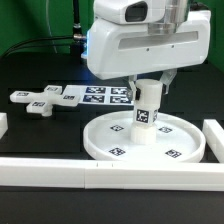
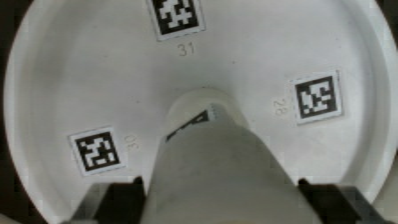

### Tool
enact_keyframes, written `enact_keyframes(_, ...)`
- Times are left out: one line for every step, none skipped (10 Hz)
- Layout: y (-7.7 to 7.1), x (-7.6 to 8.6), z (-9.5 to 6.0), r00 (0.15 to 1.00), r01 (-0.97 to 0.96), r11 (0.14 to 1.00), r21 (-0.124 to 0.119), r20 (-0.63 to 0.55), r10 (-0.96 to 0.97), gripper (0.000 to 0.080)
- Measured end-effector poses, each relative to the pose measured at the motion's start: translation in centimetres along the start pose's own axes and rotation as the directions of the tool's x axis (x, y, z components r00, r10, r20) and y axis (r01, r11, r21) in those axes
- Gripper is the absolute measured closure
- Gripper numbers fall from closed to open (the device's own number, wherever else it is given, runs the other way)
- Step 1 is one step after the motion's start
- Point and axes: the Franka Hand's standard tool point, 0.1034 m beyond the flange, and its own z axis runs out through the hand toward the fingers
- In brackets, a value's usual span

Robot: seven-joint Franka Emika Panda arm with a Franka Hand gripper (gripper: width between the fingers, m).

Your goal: Assemble round table

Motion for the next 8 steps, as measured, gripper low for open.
enact_keyframes(-0.15, 0.03, 0.02, 0.994, -0.106, 0.994, 0.009, -0.003, 0.106, 0.0392)
enact_keyframes(-0.36, -0.05, 0.07, 0.963, -0.268, 0.963, 0.035, -0.009, 0.269, 0.0392)
enact_keyframes(-0.52, -0.05, 0.09, 0.923, -0.384, 0.922, 0.057, -0.004, 0.385, 0.0392)
enact_keyframes(-0.66, 0.00, 0.12, 0.864, -0.502, 0.861, 0.080, 0.006, 0.503, 0.0392)
enact_keyframes(-0.70, 0.03, 0.14, 0.792, -0.609, 0.786, 0.102, 0.020, 0.611, 0.0390)
enact_keyframes(-0.68, 0.09, 0.15, 0.723, -0.689, 0.716, 0.115, 0.027, 0.691, 0.0390)
enact_keyframes(-0.67, 0.15, 0.17, 0.666, -0.742, 0.659, 0.119, 0.029, 0.745, 0.0390)
enact_keyframes(-0.69, 0.42, 0.19, 0.608, -0.789, 0.602, 0.123, 0.013, 0.794, 0.0390)
